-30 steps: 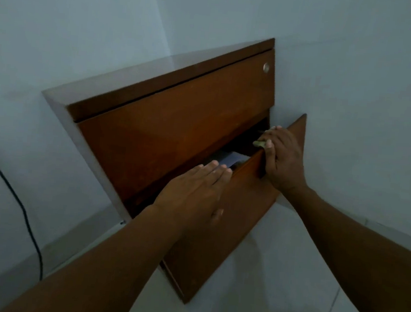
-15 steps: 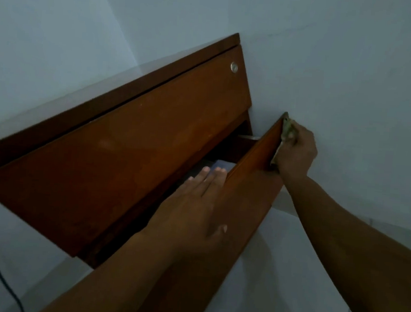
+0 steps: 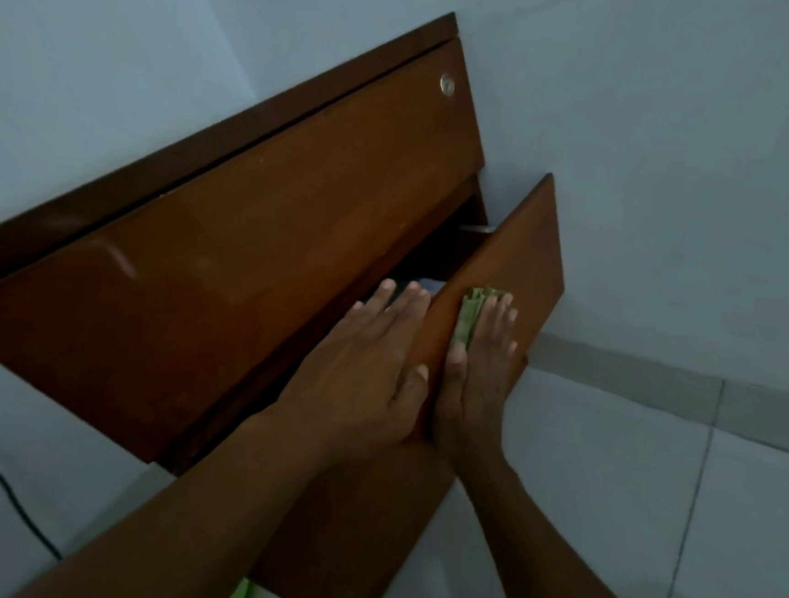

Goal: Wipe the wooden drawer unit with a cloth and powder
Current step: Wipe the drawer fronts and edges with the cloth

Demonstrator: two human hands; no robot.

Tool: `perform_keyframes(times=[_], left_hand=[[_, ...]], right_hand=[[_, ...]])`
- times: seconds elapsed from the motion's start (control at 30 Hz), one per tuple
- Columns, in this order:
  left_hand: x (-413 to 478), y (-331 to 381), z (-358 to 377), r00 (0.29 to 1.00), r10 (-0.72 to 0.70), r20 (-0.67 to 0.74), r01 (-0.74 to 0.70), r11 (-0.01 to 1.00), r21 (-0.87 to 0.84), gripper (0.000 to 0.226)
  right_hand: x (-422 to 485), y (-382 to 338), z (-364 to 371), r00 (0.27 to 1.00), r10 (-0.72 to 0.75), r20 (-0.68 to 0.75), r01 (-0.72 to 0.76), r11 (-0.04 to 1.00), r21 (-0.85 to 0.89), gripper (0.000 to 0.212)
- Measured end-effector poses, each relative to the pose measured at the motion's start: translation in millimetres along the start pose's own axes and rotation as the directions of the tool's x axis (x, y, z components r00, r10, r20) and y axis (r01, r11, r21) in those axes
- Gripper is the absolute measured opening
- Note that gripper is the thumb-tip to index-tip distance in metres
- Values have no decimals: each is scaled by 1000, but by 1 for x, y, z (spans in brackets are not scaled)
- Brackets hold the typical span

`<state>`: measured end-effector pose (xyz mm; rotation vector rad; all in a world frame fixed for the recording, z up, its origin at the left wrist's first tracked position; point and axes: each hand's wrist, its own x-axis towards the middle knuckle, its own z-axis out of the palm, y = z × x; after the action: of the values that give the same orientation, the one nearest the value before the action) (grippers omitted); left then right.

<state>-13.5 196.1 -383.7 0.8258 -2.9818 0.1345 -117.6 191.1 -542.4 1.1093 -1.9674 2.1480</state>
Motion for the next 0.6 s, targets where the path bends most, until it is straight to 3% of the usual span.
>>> perform_keyframes(times=[0.13,0.23,0.33,0.4,0.47,0.53,0.6], left_hand=[[1,-1,1,1000,16,-14,-16,1000,-13,76],[3,-1,2,1000,16,-27,-17,1000,-6,77],[4,-1,1,999,4,-34,-4,1000,0,75],[4,-2,1,999,3,-53,-1,999,39,72],[4,-4,1,996,7,-92,3,994,112,68],[3,-7,2,989,8,-150,21,981,193,66],[2,-11,3,979,-16,-204,67,967,246,66]], right_hand=[[35,35,2,965,235,-119,-224,970,97,56],[47,54,3,824,520,-225,-467,848,249,47],[40,43,-2,709,643,-289,-540,759,364,43],[19,15,-11,728,589,-351,-474,802,364,41],[-10,-19,-17,821,418,-388,-314,899,306,42],[-43,-44,-10,931,204,-302,-124,956,265,44],[-67,-48,8,991,34,-127,-1,968,249,48]])
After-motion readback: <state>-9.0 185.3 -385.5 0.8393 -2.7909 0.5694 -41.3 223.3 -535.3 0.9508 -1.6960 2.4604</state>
